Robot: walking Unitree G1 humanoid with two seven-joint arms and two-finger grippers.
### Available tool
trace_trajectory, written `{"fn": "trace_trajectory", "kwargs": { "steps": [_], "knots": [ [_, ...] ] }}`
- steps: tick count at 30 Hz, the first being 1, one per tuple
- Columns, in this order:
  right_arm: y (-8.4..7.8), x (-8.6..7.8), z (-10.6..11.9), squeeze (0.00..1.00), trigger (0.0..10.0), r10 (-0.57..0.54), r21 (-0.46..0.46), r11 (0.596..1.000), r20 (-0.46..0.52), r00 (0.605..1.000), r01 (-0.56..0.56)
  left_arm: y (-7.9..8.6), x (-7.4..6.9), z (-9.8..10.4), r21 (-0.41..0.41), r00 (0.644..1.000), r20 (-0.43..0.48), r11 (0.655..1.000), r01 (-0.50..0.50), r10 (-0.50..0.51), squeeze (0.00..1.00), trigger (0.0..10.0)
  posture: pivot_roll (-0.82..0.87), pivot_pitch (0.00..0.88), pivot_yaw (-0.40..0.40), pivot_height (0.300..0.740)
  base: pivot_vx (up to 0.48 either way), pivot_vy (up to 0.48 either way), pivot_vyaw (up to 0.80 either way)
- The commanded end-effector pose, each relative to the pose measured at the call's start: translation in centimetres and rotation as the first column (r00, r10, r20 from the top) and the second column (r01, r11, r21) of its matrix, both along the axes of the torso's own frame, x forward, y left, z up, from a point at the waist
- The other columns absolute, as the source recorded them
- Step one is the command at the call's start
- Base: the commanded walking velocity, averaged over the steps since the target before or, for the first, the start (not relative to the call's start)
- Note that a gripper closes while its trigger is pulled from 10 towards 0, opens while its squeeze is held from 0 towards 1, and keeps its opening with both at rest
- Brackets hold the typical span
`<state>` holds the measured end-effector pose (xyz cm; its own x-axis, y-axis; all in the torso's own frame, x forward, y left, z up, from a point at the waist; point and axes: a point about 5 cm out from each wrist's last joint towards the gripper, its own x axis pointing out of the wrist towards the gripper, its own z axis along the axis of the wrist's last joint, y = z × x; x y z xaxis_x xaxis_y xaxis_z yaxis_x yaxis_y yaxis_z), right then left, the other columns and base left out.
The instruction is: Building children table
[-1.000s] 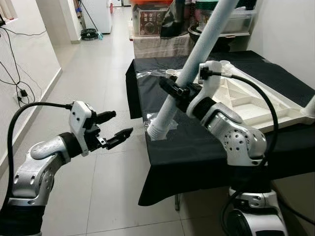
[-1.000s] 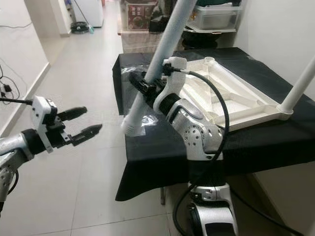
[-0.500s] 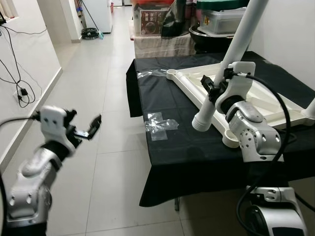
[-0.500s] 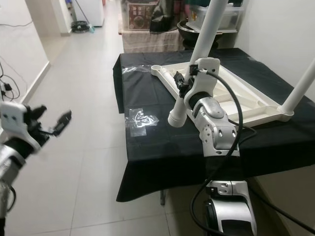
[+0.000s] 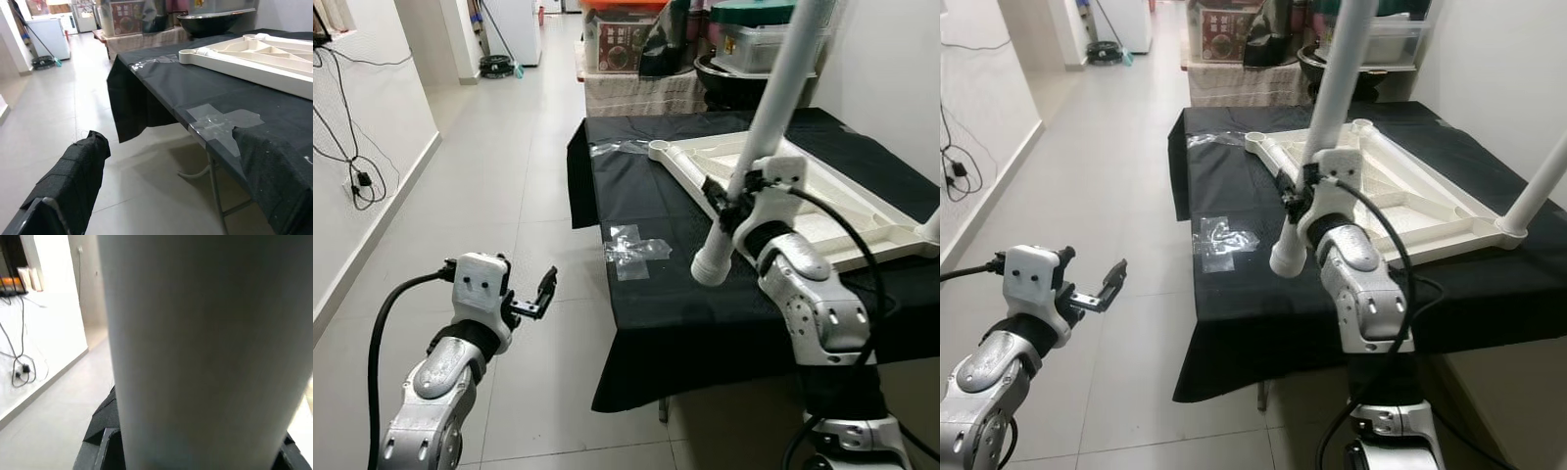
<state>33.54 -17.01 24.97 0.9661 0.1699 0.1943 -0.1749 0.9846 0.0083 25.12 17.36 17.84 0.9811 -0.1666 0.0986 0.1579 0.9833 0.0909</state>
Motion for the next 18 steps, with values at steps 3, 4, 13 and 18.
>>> {"fn": "trace_trajectory", "kwargs": {
  "steps": [3,4,13,18],
  "knots": [
    [0.0,-1.6,1.2,0.0,10.0,0.023,-0.065,0.998,0.15,0.988,-0.014,0.1,-0.4,0.0,0.054,1.0,0.0,0.998,-0.026,0.026,0.0,10.0,0.1,0.0,-0.064,0.74,0.0,0.0,0.0],
    [0.2,-2.0,1.1,0.0,10.0,0.031,-0.083,0.996,0.167,0.985,-0.017,0.0,-0.5,-0.1,0.061,1.0,0.0,0.998,-0.03,0.03,0.0,10.0,0.1,0.0,-0.064,0.74,0.0,0.0,0.0],
    [1.1,-3.6,-1.7,0.0,10.0,0.063,-0.119,0.992,0.117,0.991,-0.049,-0.6,-1.5,-0.7,0.001,0.999,-0.017,0.999,-0.046,0.046,0.0,10.0,0.1,0.0,-0.067,0.74,0.0,0.0,0.0],
    [0.5,-3.4,-3.0,0.0,10.0,0.045,-0.146,0.989,0.099,0.994,-0.03,-0.6,-1.4,-1.1,0.008,0.998,-0.019,0.999,-0.051,0.051,0.0,10.0,0.1,0.0,-0.066,0.74,0.0,0.0,0.0]
  ]
}}
